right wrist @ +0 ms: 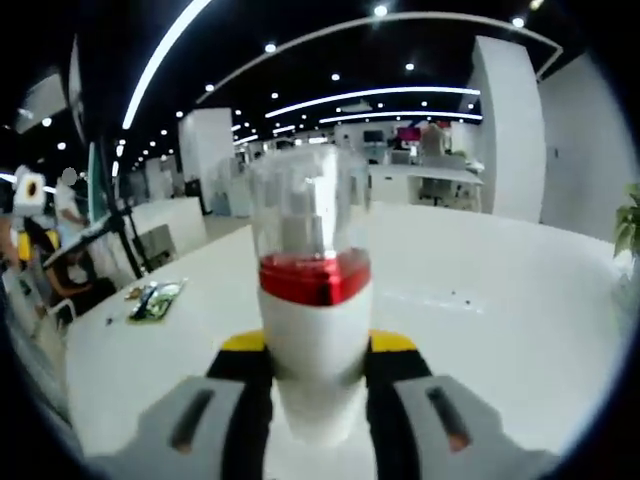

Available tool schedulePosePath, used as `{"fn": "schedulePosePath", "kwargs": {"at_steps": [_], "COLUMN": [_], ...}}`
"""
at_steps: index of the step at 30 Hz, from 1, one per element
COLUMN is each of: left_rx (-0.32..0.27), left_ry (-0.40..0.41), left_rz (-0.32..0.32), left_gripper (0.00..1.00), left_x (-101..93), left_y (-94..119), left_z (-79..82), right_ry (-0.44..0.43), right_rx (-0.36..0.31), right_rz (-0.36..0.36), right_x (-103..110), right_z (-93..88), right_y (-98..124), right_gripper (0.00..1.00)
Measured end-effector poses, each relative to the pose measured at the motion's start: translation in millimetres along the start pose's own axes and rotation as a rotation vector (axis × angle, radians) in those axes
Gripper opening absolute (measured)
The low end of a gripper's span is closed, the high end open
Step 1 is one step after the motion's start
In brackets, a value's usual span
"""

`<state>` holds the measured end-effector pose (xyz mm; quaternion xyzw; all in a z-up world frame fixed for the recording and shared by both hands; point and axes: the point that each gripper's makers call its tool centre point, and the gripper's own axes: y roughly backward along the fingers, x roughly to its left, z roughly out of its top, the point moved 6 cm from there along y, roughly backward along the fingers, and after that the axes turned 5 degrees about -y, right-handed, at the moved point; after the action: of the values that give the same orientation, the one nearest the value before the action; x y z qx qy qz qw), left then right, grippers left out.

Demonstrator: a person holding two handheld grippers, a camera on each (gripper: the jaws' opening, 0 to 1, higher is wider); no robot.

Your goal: Arrange the skincare products in the storage area until every visible bottle or jar stands upright without overlapping.

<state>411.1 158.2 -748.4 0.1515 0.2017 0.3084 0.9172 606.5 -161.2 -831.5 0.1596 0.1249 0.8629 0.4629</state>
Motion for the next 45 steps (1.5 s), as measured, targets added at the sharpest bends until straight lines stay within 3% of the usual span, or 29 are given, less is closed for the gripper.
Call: {"fn": "schedulePosePath", "kwargs": {"at_steps": [24, 34, 45], "left_rx": [0.042, 0.052, 0.044], "left_ry": [0.029, 0.024, 0.045], "left_rz": [0.083, 0.092, 0.096], "left_gripper": [0.32, 0.32, 0.32], "left_x": [-14.5, -15.9, -17.1], "left_y": [1, -2, 0], "left_z": [-11.7, -11.5, -15.3], "right_ry": [0.029, 0.025, 0.014], "right_rx": [-0.081, -0.094, -0.123], "right_rz": [0.009, 0.021, 0.042], "right_x": [-15, -15, -12], "right_z": [-24.8, -40.4, -43.6], "right_y": [-28, -29, -27], "right_gripper": [0.33, 0.33, 0.35]}}
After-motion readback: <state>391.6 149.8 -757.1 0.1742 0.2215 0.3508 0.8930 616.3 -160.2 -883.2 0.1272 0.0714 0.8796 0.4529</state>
